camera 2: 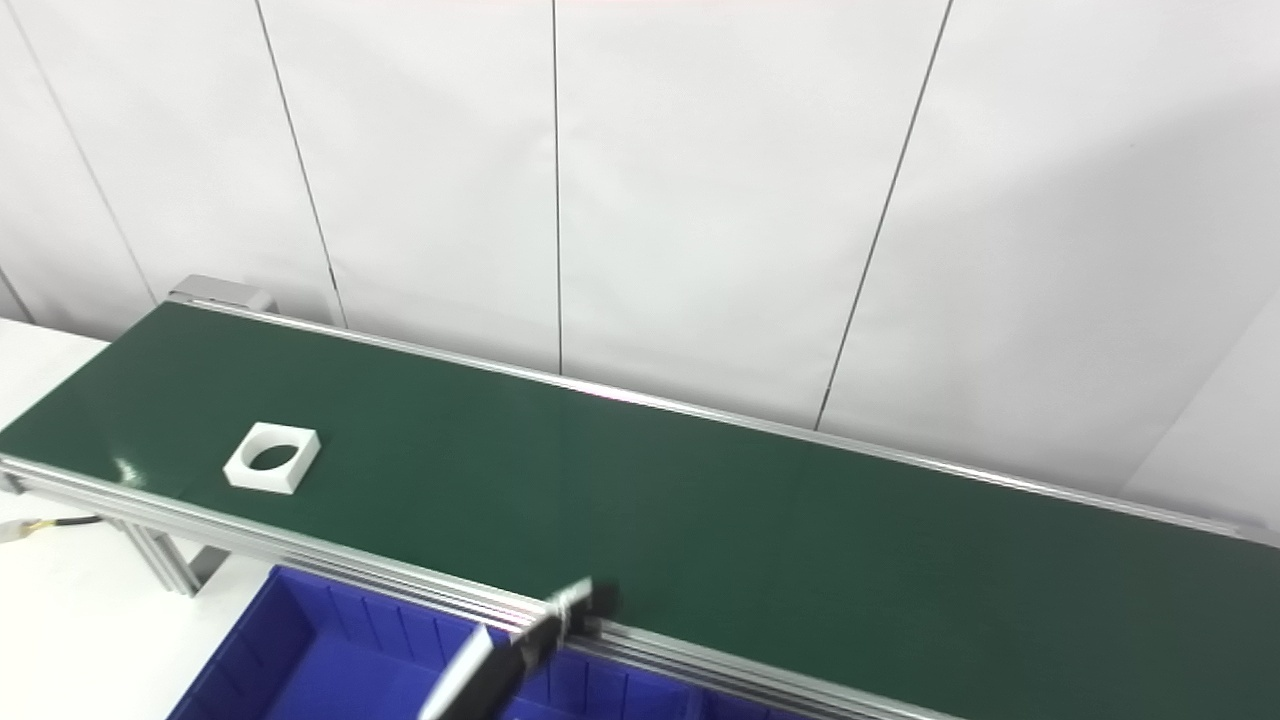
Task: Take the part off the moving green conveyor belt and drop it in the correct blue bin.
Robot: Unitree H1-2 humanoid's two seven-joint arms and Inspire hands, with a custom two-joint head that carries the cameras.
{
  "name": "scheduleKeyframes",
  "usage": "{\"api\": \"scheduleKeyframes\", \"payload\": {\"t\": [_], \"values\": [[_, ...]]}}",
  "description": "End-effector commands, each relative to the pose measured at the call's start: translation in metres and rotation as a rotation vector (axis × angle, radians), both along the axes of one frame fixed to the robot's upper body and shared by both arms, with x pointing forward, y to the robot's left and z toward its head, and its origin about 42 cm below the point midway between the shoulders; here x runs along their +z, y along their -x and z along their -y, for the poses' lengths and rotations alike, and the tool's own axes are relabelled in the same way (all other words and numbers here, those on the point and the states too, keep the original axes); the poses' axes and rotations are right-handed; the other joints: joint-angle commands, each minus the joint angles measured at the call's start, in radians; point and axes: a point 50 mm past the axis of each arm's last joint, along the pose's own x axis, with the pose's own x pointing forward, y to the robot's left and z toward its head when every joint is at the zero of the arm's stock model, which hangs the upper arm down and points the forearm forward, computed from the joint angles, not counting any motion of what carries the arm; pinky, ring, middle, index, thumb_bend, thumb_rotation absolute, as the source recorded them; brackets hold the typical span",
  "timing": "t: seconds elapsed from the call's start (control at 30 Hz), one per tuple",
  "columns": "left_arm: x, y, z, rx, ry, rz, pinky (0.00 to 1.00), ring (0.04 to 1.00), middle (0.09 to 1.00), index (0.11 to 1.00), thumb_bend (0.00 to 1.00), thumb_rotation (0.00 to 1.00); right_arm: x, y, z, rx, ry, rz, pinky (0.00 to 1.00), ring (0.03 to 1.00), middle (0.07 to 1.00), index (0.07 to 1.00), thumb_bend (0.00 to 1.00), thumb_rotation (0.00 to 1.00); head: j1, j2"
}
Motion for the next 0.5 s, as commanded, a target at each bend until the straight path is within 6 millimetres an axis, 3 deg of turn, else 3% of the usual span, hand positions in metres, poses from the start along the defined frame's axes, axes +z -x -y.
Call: {"api": "scheduleKeyframes", "payload": {"t": [0.0,0.13,0.3,0.43,0.47], "values": [[0.029,-0.013,-0.005,0.006,0.057,0.116,0.84,0.862,0.871,0.878,0.88,0.70,0.011,-0.006,0.001,0.008,-0.020,0.088,0.81,0.866,0.891,0.936,0.89,0.36,0.000,0.005],[0.056,-0.028,-0.025,0.028,0.044,0.212,0.86,0.873,0.881,0.893,0.85,0.70,0.011,-0.007,0.002,0.008,-0.024,0.090,0.81,0.865,0.885,0.933,0.89,0.36,-0.010,0.017],[0.073,-0.047,-0.058,0.071,-0.063,0.279,0.84,0.874,0.888,0.911,0.73,0.57,0.013,-0.008,0.000,0.011,-0.025,0.094,0.78,0.848,0.887,0.930,0.90,0.36,-0.046,0.034],[0.083,-0.061,-0.078,0.096,-0.139,0.276,0.84,0.873,0.890,0.907,0.72,0.50,0.013,-0.009,-0.001,0.015,-0.030,0.096,0.76,0.831,0.876,0.925,0.91,0.36,-0.079,0.053],[0.084,-0.064,-0.081,0.096,-0.141,0.270,0.83,0.871,0.893,0.907,0.70,0.43,0.013,-0.009,-0.002,0.016,-0.036,0.094,0.78,0.843,0.880,0.929,0.91,0.36,-0.081,0.055]]}}
